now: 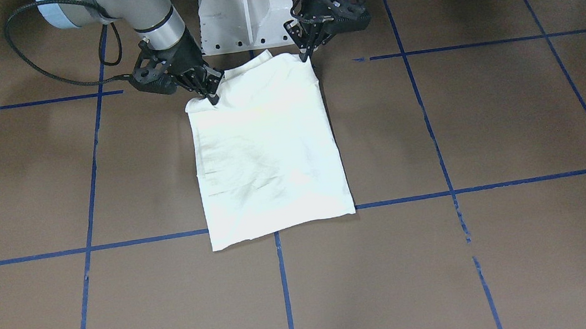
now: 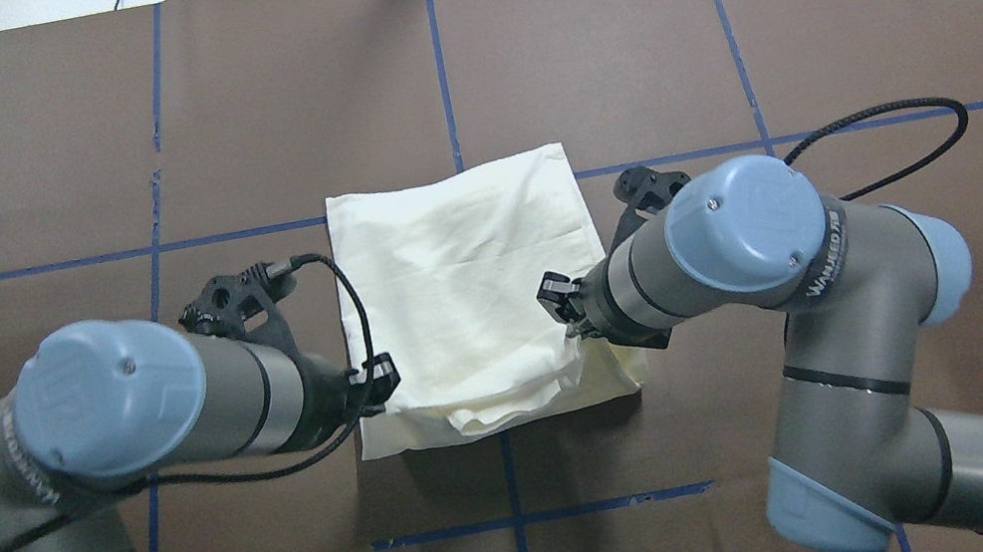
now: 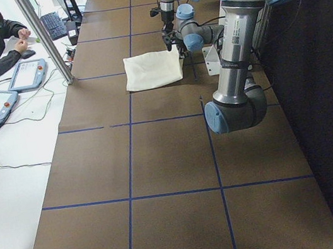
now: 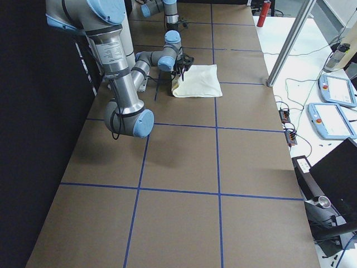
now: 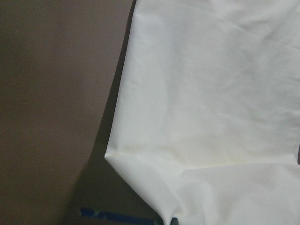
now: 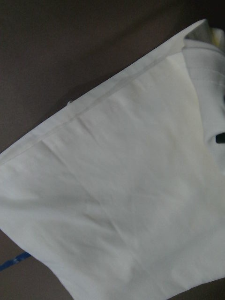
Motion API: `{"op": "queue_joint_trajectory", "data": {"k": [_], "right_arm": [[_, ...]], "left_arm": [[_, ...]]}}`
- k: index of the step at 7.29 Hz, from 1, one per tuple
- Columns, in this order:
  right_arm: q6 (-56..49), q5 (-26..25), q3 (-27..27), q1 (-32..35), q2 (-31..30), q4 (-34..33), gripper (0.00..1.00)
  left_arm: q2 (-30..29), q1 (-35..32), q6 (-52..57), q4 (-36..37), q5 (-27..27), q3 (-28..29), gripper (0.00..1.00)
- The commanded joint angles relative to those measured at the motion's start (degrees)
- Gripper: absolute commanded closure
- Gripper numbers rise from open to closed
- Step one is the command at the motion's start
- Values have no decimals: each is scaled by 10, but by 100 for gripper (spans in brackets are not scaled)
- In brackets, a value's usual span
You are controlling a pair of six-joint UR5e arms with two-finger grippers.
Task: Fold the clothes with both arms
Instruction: 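Lift the near edge with both grippers and fold it toward the far edge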
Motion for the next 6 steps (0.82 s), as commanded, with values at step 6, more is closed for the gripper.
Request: {"op": "queue_joint_trajectory", "data": {"k": [6], "right_arm": [[-51, 83, -356, 129, 173, 122, 100]], "left_arm": [[-118, -129, 83, -138, -13, 286, 100]]}}
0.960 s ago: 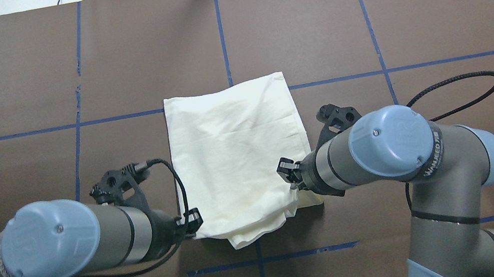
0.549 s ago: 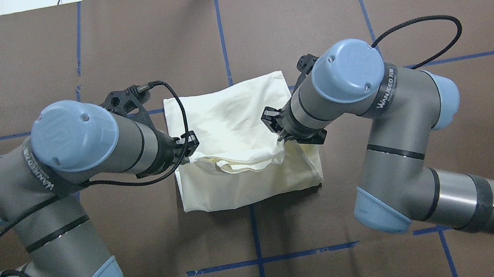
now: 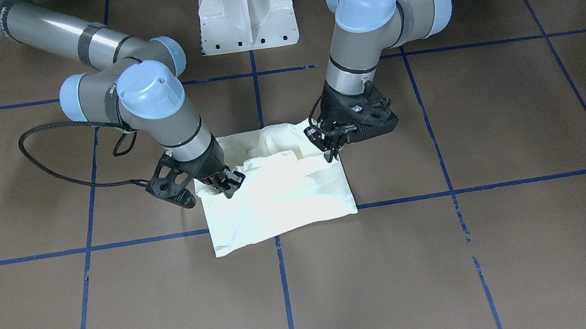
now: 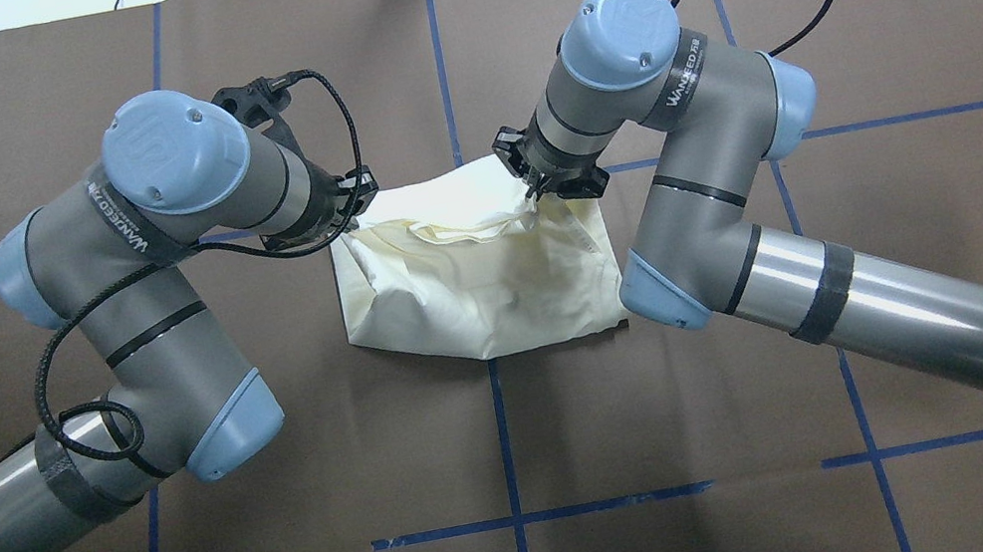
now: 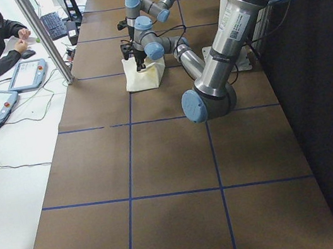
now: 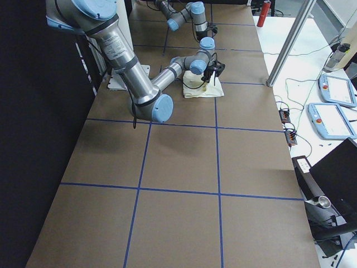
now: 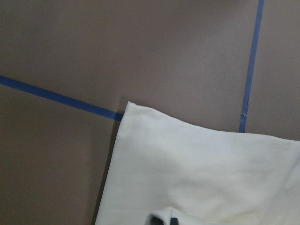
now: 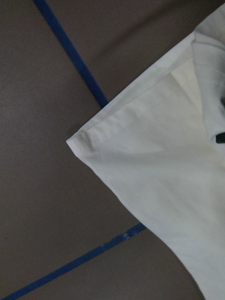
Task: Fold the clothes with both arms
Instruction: 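Lift the near edge with both grippers and fold it toward the far edge, then lay the folded edge down, open both grippers and raise them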
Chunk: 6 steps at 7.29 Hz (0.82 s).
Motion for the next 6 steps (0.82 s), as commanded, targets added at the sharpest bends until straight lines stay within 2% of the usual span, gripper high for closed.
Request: {"op": "queue_joint_trajectory", "data": {"k": [1, 2, 3, 4, 6], "right_arm": [[-7, 8, -63, 13, 25, 23, 100], [-9, 8, -64, 14, 25, 23, 100], [-11, 7, -67, 18, 27, 23, 80], [-11, 7, -81, 30, 49, 23, 1], [-18, 9, -125, 45, 74, 23, 0]], "left_arm": [[-10, -8, 11, -55, 1, 57, 100], [-12, -14, 23, -64, 1, 72, 100], [-15, -22, 37, -65, 1, 81, 100], [-15, -30, 51, -70, 1, 94, 100], [-19, -43, 61, -115, 3, 143, 100]]}}
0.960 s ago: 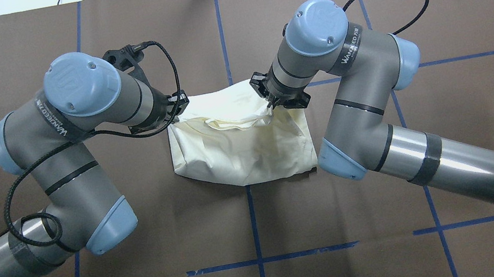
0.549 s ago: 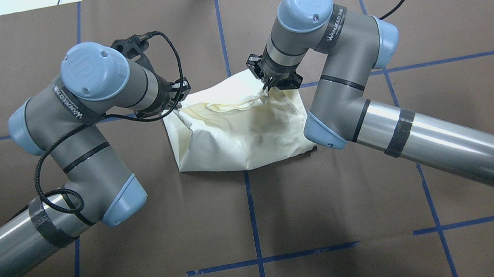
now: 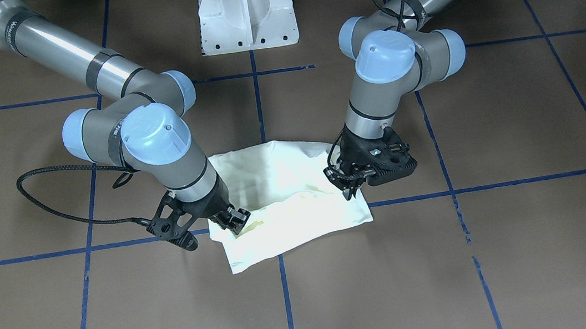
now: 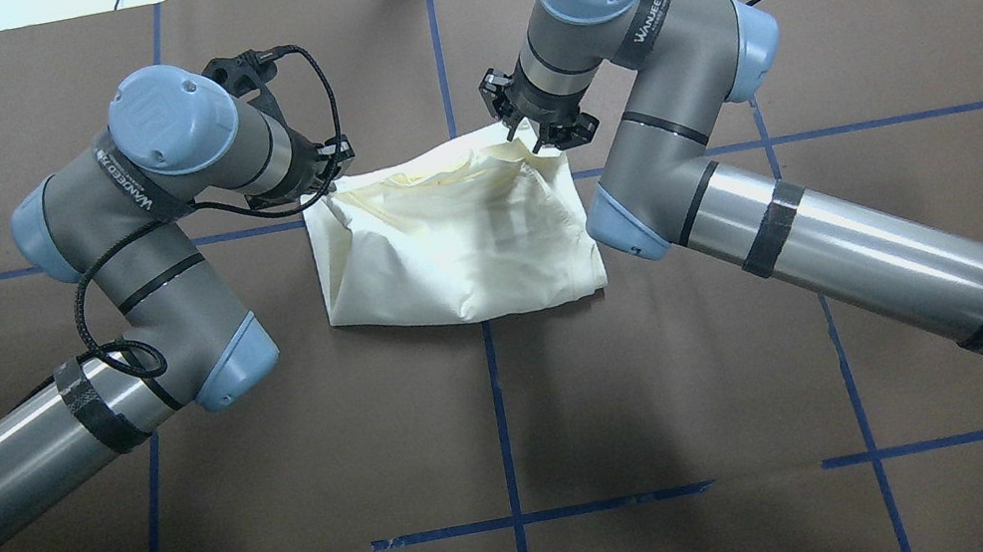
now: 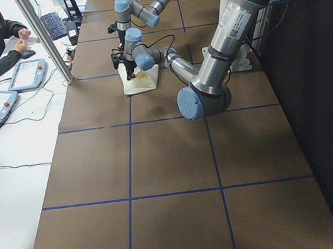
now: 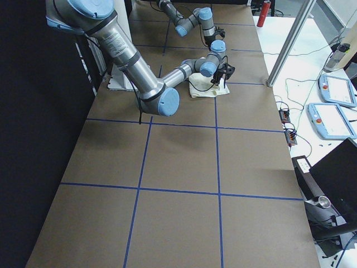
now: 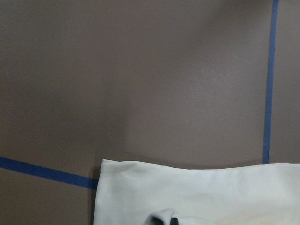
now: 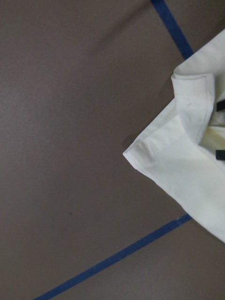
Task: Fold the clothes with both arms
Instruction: 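Lay the folded edge down, open both grippers and raise them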
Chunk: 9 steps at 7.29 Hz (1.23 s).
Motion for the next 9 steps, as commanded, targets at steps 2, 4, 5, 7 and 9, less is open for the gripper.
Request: {"op": "queue_joint_trajectory", "data": {"k": [2, 4, 5, 7, 9], "right_arm": [[-16, 15, -23, 20, 11, 0, 0], [-17, 28, -22, 27, 10, 0, 0], [-23, 35, -20, 31, 7, 0, 0], [-37, 38, -8, 34, -8, 0, 0], [-39, 61, 1, 42, -10, -2, 0]], "left_arm": [[-5, -35, 85, -24, -1, 45, 100], [-5, -48, 118, -37, -5, 49, 36], [-5, -50, 118, -40, -6, 52, 9], [-5, -51, 118, -50, -6, 57, 1], [1, -49, 113, -86, -19, 59, 1]]}}
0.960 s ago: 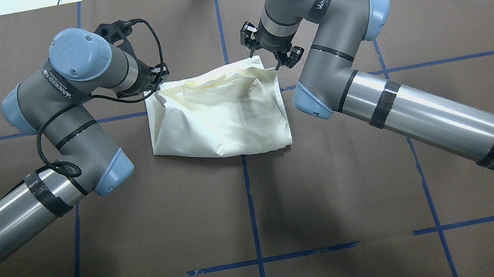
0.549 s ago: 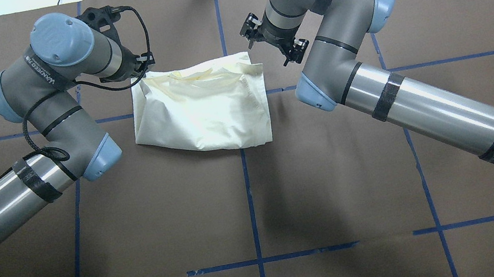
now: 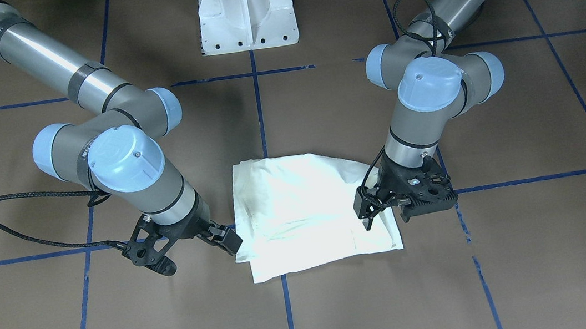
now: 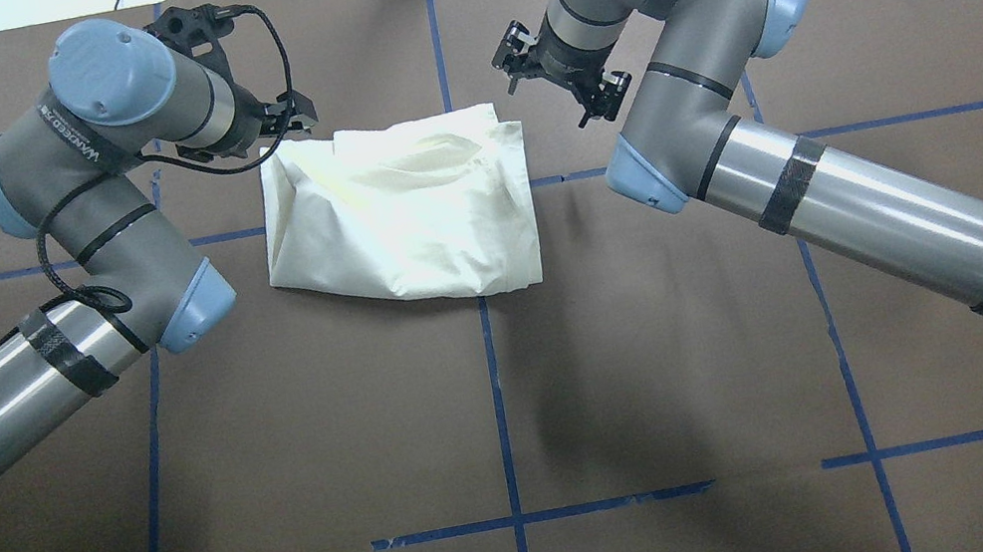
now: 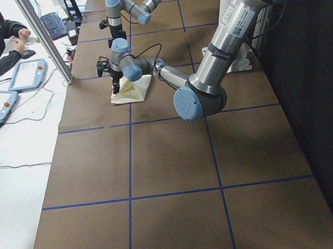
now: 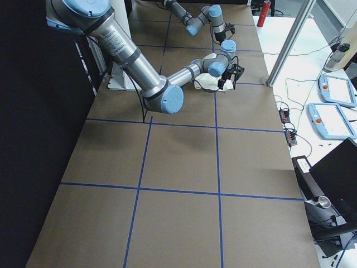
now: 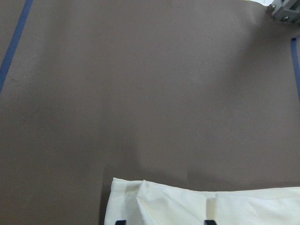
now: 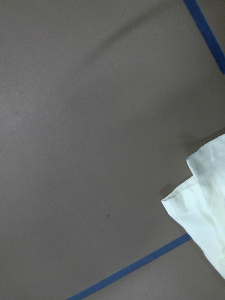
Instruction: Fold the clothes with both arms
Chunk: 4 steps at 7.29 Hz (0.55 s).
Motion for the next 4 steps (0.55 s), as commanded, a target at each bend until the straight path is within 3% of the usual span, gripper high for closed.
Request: {"op": "queue_joint_trajectory", "data": {"k": [1, 3, 4], "right_arm": [[-4, 21, 12, 7, -6, -2, 0], [-5, 21, 12, 11, -7, -4, 0], [-5, 22, 15, 13, -7, -5, 0]], "left_arm": [[7, 4, -35, -72, -41, 11, 0], [7, 13, -82, -149, -99, 45, 0], [7, 18, -83, -152, -114, 50, 0]]}}
